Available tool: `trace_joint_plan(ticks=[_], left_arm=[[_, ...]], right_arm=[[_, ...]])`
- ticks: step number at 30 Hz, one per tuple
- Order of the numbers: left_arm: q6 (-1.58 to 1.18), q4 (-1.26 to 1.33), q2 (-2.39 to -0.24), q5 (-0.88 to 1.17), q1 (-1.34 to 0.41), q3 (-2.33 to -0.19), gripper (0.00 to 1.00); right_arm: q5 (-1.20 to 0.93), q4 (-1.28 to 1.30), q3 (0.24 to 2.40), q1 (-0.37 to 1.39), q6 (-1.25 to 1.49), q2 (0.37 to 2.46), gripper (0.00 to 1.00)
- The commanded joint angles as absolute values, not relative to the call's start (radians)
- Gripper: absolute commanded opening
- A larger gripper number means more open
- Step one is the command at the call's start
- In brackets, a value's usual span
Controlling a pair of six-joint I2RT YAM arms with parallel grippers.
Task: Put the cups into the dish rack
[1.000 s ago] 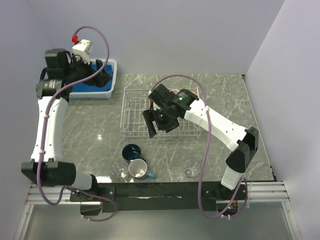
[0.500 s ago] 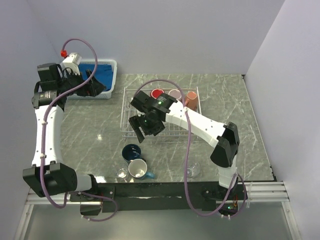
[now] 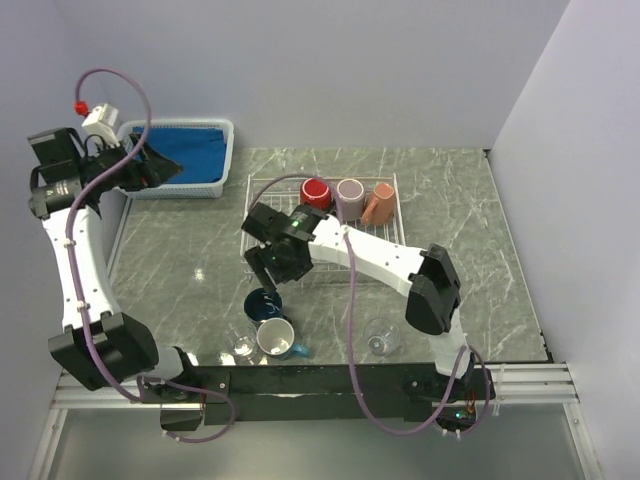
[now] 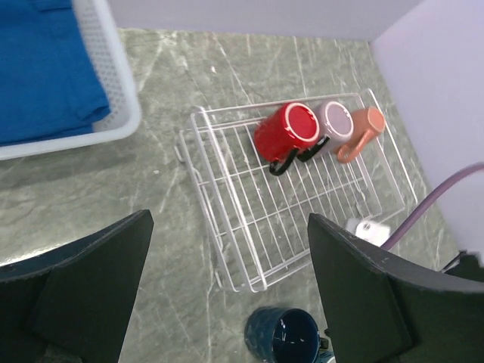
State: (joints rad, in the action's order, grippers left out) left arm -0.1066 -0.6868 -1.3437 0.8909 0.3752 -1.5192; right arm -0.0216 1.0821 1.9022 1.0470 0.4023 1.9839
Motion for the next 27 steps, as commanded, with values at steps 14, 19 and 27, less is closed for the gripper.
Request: trace_joint_plan(ticks=[14, 19, 27], left_arm=[[-0.011, -0.87, -1.365, 1.022, 0.535, -1.582, 0.95], [-0.061, -0.808, -1.338, 0.913, 0.534, -1.545, 0.96], [-0.061, -0.828, -1.287, 0.747, 0.425, -1.549, 0.96]], right_arm=[[0.09, 0.928, 1.818, 1.097, 0.371, 2.077, 0.74], [0.084, 0.855, 1.743, 1.097, 0.385, 2.074, 0.72], [0.109, 0.752, 1.675, 1.104, 0.394, 2.078, 0.68]])
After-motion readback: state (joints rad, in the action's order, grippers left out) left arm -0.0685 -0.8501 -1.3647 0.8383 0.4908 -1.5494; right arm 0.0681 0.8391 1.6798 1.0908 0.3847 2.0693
